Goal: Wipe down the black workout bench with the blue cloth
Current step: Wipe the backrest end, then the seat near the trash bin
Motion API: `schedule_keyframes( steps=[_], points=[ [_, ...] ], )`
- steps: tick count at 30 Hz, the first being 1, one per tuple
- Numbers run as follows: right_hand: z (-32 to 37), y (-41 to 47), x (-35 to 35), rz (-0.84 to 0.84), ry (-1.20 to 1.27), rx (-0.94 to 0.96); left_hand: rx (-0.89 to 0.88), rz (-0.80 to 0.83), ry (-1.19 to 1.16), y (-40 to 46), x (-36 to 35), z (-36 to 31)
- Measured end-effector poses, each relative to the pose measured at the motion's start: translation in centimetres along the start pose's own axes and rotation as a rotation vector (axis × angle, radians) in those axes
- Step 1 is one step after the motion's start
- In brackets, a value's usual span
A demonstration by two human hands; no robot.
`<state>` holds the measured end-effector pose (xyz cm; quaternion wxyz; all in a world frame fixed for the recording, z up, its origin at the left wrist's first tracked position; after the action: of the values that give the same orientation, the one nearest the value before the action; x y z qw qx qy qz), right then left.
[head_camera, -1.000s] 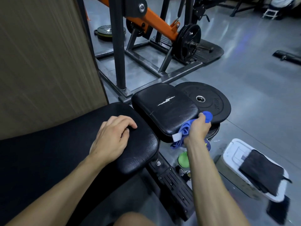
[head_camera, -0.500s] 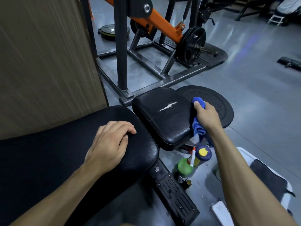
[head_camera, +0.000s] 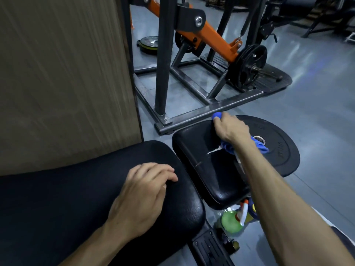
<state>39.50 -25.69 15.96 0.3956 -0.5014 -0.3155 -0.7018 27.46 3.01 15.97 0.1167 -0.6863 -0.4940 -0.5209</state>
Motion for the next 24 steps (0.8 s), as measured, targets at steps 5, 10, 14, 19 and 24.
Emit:
schedule_keyframes(
  steps=[5, 10, 14, 19, 24],
  points=[
    [0.6, 0.5, -0.3, 0.113, 0.114, 0.073, 0.007, 0.010, -0.002, -0.3, 0.1, 0.0],
    [-5.6, -1.4, 0.9, 0.176, 0.271, -0.013, 0.030, 0.010, 0.005, -0.4, 0.3, -0.1],
    [-4.0, 0.2, 0.5, 0.225, 0.194, -0.039, 0.034, 0.042, 0.019, -0.3, 0.1, -0.1],
    [4.2, 2.8, -1.7, 0.119, -0.114, 0.127, 0.027, 0.055, 0.019, -0.2, 0.0, 0.0],
    [15.2, -4.4, -5.0, 0.150, -0.298, 0.533, 0.013, 0.044, 0.015, -0.2, 0.3, -0.2]
  ],
)
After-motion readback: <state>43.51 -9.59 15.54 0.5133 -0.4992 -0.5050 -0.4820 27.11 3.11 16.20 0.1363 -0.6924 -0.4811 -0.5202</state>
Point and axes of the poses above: each hand's wrist, its own y-axis towards the middle knuckle, its own x-axis out of the back of the hand, z = x × y, the point moved 9 cm from there along y, towards the middle knuckle, and after that the axes turned 7 degrees about -z, right-handed, at the moved point
